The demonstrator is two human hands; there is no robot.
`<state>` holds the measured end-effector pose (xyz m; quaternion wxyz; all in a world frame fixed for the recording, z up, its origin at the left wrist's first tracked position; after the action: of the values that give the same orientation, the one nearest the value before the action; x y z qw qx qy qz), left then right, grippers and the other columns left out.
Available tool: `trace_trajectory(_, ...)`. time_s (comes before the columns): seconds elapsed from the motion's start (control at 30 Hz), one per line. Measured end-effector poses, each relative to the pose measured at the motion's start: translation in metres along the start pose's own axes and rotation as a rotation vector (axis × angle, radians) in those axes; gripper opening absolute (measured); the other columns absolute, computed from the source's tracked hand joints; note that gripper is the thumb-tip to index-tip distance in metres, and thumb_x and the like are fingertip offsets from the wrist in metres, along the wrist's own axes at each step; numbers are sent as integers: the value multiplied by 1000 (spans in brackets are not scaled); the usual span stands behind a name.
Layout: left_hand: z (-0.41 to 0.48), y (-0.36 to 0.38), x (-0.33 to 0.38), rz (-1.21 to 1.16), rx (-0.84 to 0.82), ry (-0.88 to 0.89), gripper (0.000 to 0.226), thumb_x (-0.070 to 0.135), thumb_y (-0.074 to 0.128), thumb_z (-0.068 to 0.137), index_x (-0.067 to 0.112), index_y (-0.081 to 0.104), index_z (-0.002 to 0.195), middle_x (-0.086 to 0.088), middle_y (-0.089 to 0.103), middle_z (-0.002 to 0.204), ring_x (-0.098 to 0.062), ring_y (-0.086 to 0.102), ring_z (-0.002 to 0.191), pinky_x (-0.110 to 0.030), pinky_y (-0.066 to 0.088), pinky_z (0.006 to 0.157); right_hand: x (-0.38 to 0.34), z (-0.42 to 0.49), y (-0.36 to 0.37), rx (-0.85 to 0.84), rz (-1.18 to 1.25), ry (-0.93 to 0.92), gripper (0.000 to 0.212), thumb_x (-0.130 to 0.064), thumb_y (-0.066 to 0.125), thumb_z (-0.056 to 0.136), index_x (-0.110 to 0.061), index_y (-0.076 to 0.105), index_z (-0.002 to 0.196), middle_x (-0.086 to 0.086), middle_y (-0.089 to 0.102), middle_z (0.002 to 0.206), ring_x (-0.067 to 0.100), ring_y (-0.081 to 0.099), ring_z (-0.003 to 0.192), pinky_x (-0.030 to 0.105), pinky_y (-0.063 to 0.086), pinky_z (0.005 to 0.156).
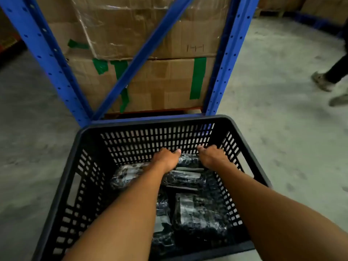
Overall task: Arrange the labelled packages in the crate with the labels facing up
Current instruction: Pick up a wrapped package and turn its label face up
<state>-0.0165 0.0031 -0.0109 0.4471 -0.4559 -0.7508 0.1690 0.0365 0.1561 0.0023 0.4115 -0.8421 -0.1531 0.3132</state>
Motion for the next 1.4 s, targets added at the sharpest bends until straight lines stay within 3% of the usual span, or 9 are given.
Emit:
trace_trajectory(0.2,21,19,-3,-137,-80,-182,98,70,48,88,16,10,161,-16,22,165,-39,26,149,-49,27,119,16,21,24,-149,337,175,74,-55,46,94,0,41,143,22,43,148,38,43,134,39,34,111)
trace_trajectory(0.4,31,22,1,-82,-206,-177,108,77,55,79,23,12,161,-12,13,168,-38,18,152,-54,22,120,24,14,36,-308,715,356,101,-59,71,75,-31,13,153,16,22,160,50,31,137,74,33,98)
trace_trajectory(0.57,17,25,2,-28,-245,-222,115,74,61,78,17,5,161,-17,14,166,-40,20,151,-52,23,121,35,7,34,-405,584,315,105,-67,60,81,-19,3,156,14,8,164,38,15,148,54,20,118)
trace_trajectory(0.77,-3,8,6,89,-384,-222,98,77,47,85,15,27,158,-18,21,165,-38,31,147,-50,33,116,27,-13,5,-537,284,312,97,-71,52,82,-13,21,153,20,24,158,41,34,140,51,37,110)
trace_trajectory(0.9,-9,6,1,119,-351,-209,107,87,41,78,18,28,158,-17,20,165,-39,29,148,-52,29,117,26,-26,-2,-554,228,382,107,-81,52,73,-14,22,151,26,36,149,48,53,120,52,55,78)
trace_trajectory(0.97,-12,13,-4,73,-285,-181,103,86,37,79,19,29,158,-16,20,166,-38,28,148,-52,27,118,30,-28,3,-496,242,343,107,-80,50,76,-12,20,153,24,29,155,47,45,130,55,49,94)
trace_trajectory(1.13,-24,19,-16,-70,-177,-129,80,64,42,94,13,33,155,-13,26,164,-34,33,146,-45,31,113,30,-37,7,-350,244,165,94,-69,56,82,-3,35,147,21,34,155,39,37,138,46,32,110)
trace_trajectory(1.27,-32,12,-13,-238,-227,-67,22,30,58,92,17,66,107,-14,48,142,-25,49,108,-36,36,90,39,-40,2,-277,324,157,71,-51,67,84,0,53,131,18,56,137,32,56,121,37,43,104)
trace_trajectory(1.4,-39,7,-14,-362,-251,-105,22,10,61,83,11,66,105,-16,37,156,-34,40,136,-40,38,99,41,-49,-2,-394,365,223,44,-31,73,84,-4,56,115,15,60,113,29,59,101,38,52,85)
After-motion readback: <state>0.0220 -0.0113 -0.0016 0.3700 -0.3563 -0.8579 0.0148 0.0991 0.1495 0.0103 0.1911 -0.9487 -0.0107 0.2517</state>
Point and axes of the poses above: each hand's wrist, its own z-axis towards the middle knuckle, its own y-axis out of the palm, x = y × z, the point moved 2 cm from there along z, towards the middle knuckle
